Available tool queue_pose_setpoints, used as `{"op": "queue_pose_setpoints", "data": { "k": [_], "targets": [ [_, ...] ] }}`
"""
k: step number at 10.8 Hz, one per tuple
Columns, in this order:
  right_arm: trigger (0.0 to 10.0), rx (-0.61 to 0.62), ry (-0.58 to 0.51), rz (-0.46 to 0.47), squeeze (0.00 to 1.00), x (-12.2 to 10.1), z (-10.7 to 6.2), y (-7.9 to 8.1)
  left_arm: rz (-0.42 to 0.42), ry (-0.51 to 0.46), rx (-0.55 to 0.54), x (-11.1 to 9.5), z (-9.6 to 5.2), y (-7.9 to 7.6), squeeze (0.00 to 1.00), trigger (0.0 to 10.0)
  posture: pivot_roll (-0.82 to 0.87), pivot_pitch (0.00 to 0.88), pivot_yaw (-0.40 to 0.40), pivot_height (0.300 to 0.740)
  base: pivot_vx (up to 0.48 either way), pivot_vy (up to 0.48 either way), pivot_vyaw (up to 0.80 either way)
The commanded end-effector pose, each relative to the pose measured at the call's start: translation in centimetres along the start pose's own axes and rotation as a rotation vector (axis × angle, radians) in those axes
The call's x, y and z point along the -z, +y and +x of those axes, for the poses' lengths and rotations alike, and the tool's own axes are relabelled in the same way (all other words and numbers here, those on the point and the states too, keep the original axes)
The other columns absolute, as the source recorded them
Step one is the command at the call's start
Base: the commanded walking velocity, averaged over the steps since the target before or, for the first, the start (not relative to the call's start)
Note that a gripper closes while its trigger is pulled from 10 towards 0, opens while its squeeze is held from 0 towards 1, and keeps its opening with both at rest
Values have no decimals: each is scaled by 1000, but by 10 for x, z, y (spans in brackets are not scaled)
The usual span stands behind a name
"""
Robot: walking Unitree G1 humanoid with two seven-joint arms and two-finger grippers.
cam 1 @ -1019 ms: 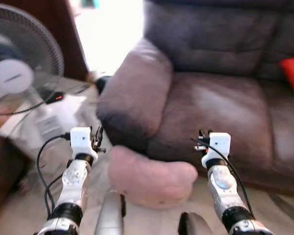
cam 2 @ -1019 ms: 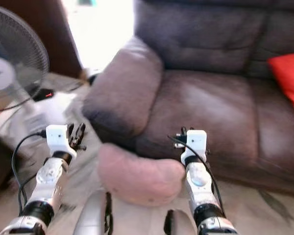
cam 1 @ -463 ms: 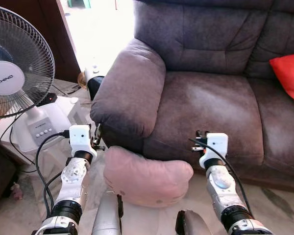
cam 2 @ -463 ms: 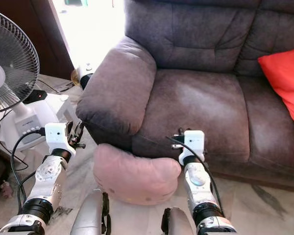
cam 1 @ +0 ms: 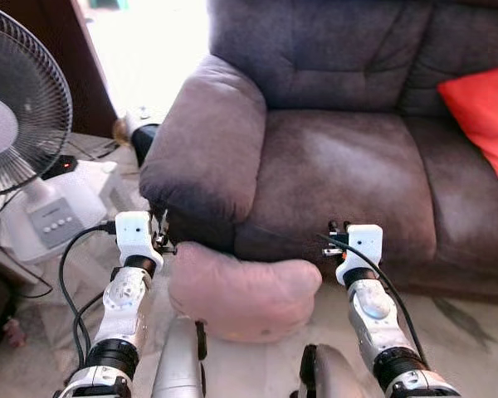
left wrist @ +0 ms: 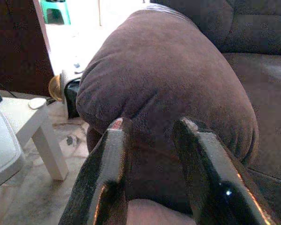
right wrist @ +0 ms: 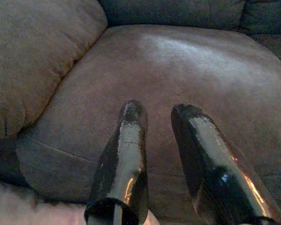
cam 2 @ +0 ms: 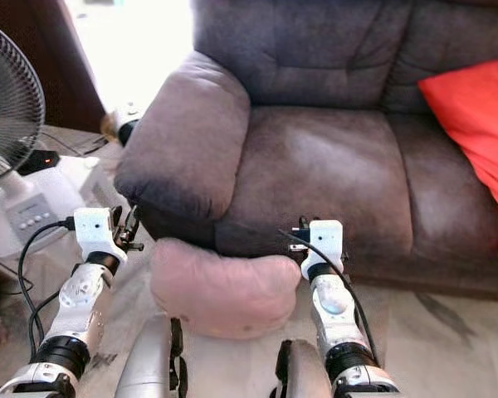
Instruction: Move the pillow to the sofa from floor
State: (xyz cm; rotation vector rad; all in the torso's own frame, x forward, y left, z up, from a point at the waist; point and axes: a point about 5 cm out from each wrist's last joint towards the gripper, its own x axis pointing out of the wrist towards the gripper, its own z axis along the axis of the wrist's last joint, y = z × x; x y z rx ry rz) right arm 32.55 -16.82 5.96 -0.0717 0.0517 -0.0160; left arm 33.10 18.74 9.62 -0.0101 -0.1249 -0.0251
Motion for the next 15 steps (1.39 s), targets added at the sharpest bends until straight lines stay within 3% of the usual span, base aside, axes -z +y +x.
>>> {"op": "queue_pose_setpoints", "data": {
  "k": [1, 4, 11, 13, 15],
  "targets": [
    [10000, 4, 27, 2, 0, 4, -1, -1, 5, 0, -9, -3, 1, 4, 0, 10000, 154, 181, 4, 591, 0, 0, 0],
    [10000, 3, 30, -4, 0, 4, -1, 0, 5, 2, -10, -3, 2, 4, 0, 10000, 155, 181, 4, 558, 0, 0, 0],
    [10000, -7, 32, -18, 0, 5, -2, 1, -18, 24, -27, -1, 3, 5, 0, 10000, 155, 165, 6, 558, 0, 0, 0],
    [10000, -31, 15, -27, 0, 3, -2, 5, -18, 26, -34, -2, 4, 8, 0, 10000, 152, 152, 7, 558, 0, 0, 794],
    [10000, -21, 23, -2, 0, 4, -1, 4, -18, 22, -35, -3, 5, 9, 0, 10000, 154, 156, 7, 558, 0, 0, 0]
  ]
}}
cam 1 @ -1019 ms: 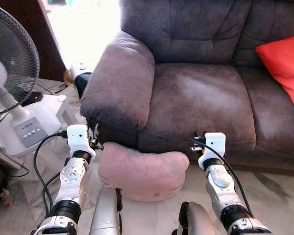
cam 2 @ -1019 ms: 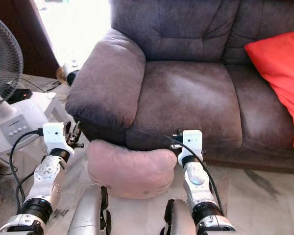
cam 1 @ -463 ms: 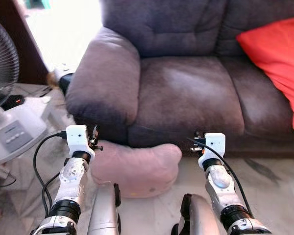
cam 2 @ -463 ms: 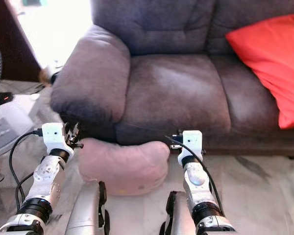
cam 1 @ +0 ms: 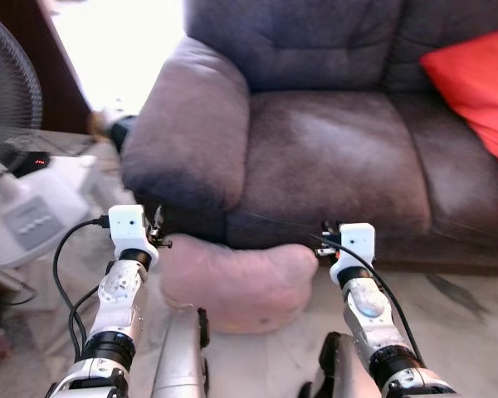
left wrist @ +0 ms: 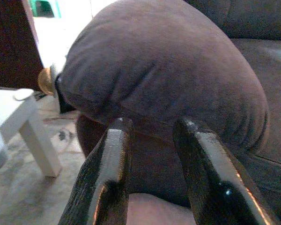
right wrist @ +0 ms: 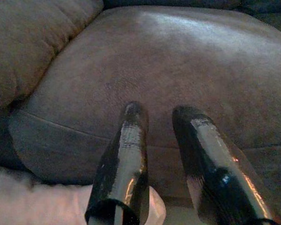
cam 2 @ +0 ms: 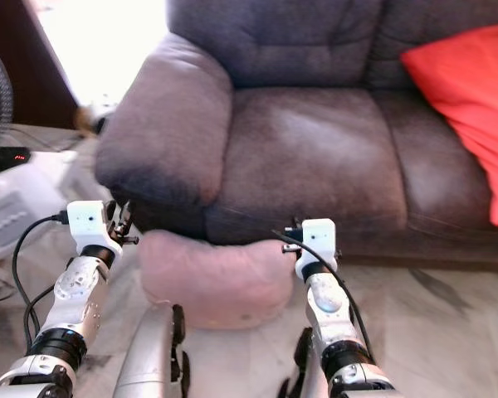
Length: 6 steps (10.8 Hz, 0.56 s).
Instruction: Move the pillow to the sofa from floor
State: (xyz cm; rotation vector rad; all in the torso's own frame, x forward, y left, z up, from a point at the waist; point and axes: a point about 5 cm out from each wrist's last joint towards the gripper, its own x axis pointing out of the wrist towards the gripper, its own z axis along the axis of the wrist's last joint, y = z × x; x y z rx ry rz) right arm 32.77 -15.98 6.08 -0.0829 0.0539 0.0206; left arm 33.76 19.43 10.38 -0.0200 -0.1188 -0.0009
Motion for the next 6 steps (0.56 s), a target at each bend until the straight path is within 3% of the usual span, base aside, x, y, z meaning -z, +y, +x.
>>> {"op": "queue_pose_setpoints", "data": {
  "k": [1, 2, 3, 4, 6],
  "targets": [
    [10000, 13, 25, 6, 0, 7, -4, -4, -9, 16, -9, 3, -2, 1, 0, 10000, 155, 160, 6, 558, 0, 0, 0],
    [10000, 5, 21, -12, 0, 7, -5, -4, -6, 17, -7, 3, -2, 1, 0, 10000, 155, 166, 6, 558, 0, 0, 0],
    [10000, -4, 17, -38, 0, 7, -5, -3, -6, 18, -7, 3, -1, 1, 0, 10000, 155, 169, 6, 558, 0, 0, 800],
    [10000, 2, 26, -6, 0, 8, -5, -2, -6, 18, -8, 3, -1, 1, 0, 10000, 156, 170, 6, 558, 0, 0, 800],
    [10000, 6, 29, 23, 0, 9, -5, -2, 2, 27, -17, 4, -1, 2, 0, 10000, 158, 172, 6, 558, 0, 0, 0]
  ]
}}
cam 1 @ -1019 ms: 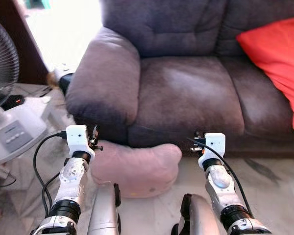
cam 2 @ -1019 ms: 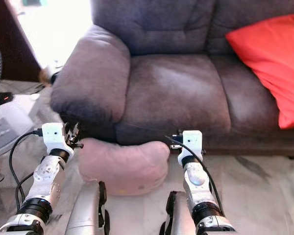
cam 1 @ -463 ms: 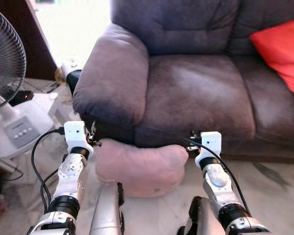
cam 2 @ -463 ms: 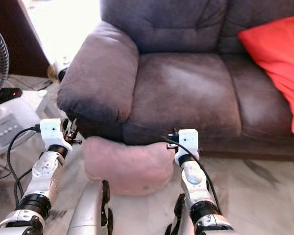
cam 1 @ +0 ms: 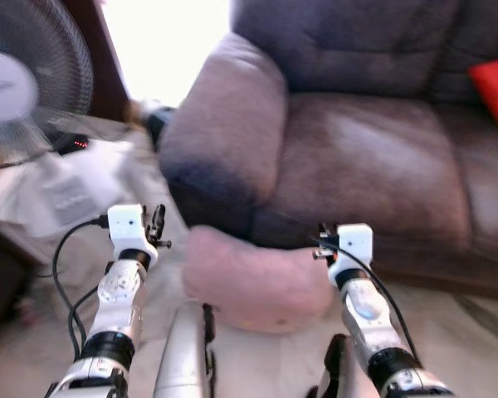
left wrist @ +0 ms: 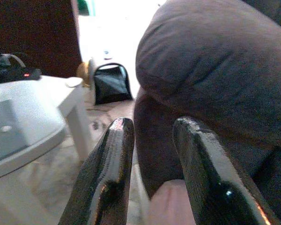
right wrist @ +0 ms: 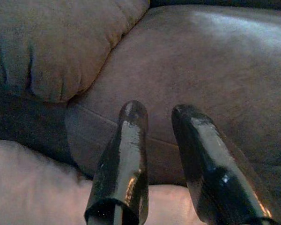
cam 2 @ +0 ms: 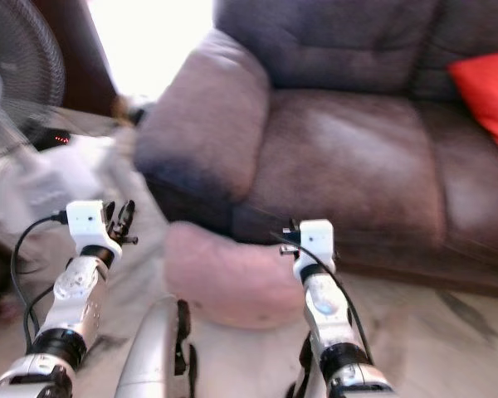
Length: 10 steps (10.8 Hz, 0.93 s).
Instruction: Move the pillow to the sofa from floor
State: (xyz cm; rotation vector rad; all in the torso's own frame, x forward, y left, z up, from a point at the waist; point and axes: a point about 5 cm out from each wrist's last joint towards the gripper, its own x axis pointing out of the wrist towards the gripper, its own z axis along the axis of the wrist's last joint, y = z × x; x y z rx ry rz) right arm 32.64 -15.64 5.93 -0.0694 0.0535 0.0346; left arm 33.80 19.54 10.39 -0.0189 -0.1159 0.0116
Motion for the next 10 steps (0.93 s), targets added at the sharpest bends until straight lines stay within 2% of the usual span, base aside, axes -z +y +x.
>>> {"op": "queue_pose_setpoints", "data": {
  "k": [1, 5, 8, 10],
  "targets": [
    [10000, 18, 27, 10, 0, 7, -4, -5, -2, 25, -5, 4, -2, 1, 0, 10000, 158, 171, 5, 558, 0, 0, 0],
    [10000, 17, 30, 10, 0, 8, -5, -5, 0, 28, -3, 5, -2, 1, 0, 10000, 159, 173, 7, 558, 127, 0, 0],
    [10000, 32, 40, 21, 0, 10, -5, -6, -1, 30, -2, 5, -2, 1, 0, 10000, 161, 175, 8, 558, 287, 0, 0],
    [10000, 40, 49, 30, 0, 11, -5, -6, 0, 32, -1, 5, -2, 1, 0, 10000, 161, 176, 7, 558, 289, 0, -531]
  ]
}}
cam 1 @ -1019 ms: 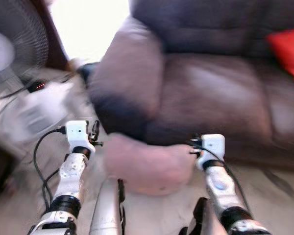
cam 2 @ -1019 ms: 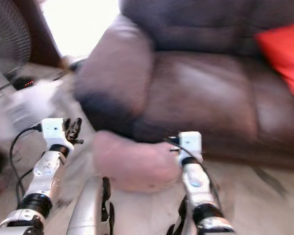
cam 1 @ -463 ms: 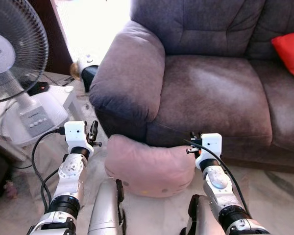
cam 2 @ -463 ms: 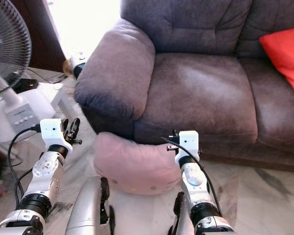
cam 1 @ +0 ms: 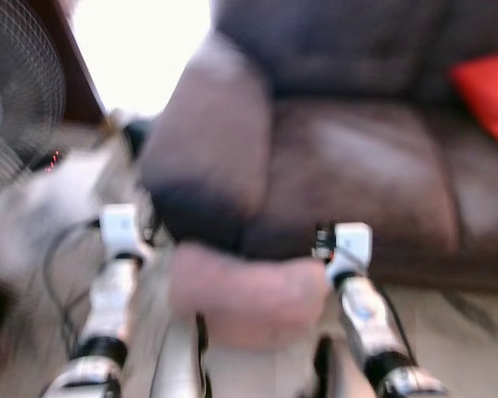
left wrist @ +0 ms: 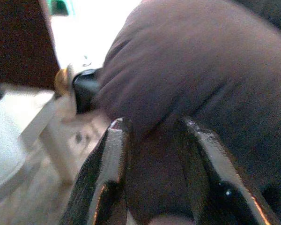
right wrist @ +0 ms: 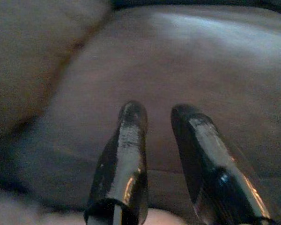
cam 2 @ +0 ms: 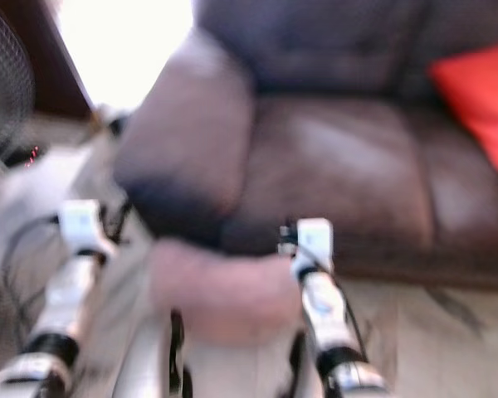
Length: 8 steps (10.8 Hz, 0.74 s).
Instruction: Move the pillow to the sofa from floor
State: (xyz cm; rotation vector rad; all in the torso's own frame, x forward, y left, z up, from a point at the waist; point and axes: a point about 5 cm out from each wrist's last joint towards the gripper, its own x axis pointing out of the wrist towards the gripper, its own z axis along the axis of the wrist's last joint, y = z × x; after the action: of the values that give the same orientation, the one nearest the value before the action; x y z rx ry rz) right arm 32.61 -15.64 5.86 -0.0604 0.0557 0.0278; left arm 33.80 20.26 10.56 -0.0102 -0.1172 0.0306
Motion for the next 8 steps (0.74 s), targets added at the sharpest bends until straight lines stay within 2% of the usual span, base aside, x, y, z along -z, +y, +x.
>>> {"op": "queue_pose_setpoints", "data": {
  "k": [1, 2, 8],
  "targets": [
    [10000, 26, 35, 10, 0, 9, -6, -6, -10, 33, 19, 7, -3, -6, 0, 10000, 161, 176, 7, 558, 289, 0, 0],
    [10000, 28, 39, 8, 0, 10, -6, -6, -9, 31, 22, 7, -3, -6, 0, 10000, 161, 176, 7, 558, 285, 0, 0],
    [10000, 31, 67, 6, 0, 17, -9, -6, -5, 25, 41, 7, -3, -9, 0, 10000, 161, 168, 8, 558, 0, 0, 0]
  ]
}}
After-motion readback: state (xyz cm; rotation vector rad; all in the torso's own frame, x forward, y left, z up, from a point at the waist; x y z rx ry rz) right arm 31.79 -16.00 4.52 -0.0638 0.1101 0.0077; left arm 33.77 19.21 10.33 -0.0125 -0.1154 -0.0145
